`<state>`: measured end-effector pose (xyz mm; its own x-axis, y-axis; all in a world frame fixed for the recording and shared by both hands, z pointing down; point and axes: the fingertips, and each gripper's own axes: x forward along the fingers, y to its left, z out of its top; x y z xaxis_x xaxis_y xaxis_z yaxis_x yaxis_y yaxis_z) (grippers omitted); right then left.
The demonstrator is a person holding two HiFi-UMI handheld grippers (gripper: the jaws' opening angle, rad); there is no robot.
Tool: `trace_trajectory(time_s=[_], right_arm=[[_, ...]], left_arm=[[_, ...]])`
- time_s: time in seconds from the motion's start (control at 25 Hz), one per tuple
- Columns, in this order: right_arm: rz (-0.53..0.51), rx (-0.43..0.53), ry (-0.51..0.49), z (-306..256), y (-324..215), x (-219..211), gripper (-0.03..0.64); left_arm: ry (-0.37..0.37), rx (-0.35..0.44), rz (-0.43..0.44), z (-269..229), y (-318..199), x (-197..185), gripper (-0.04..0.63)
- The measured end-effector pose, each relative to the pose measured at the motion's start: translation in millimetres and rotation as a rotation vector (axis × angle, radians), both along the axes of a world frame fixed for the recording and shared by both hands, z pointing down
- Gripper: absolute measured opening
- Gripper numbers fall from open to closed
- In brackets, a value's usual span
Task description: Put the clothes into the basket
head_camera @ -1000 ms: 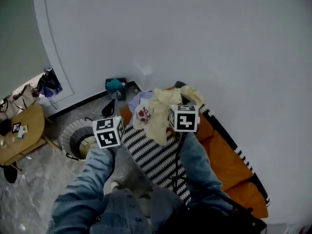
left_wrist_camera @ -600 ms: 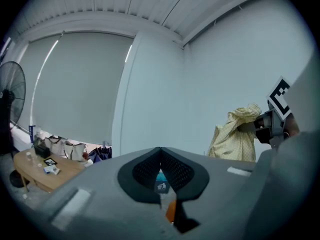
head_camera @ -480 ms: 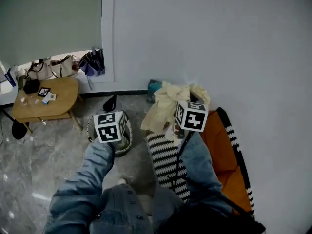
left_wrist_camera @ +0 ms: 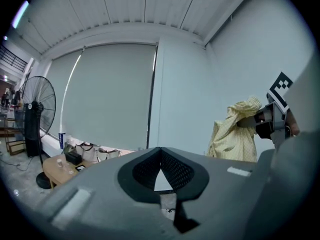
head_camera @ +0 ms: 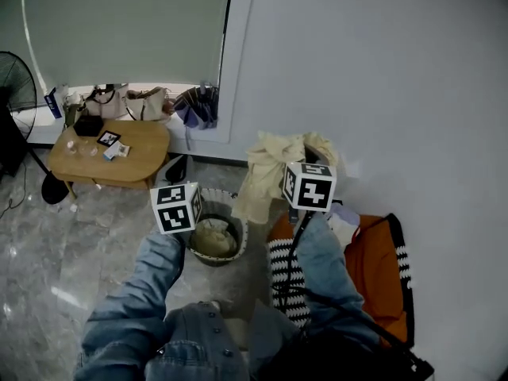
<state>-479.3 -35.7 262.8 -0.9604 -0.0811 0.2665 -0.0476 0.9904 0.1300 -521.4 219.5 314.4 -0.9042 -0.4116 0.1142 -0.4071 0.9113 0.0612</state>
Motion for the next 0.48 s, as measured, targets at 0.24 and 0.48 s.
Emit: trace_trajectory(time_s=[0.24,0.48], right_arm=[[-0.094,-0.051,0.058,42,51,-41,0.098],[-0.142,-0.100,0.220,139,100,-81,0.100]], left_arm=[[0.048,-0.032,-0.063,29,45,-18,0.010],[0.164,-0.073,-0.096,96,84,-43,0.010]])
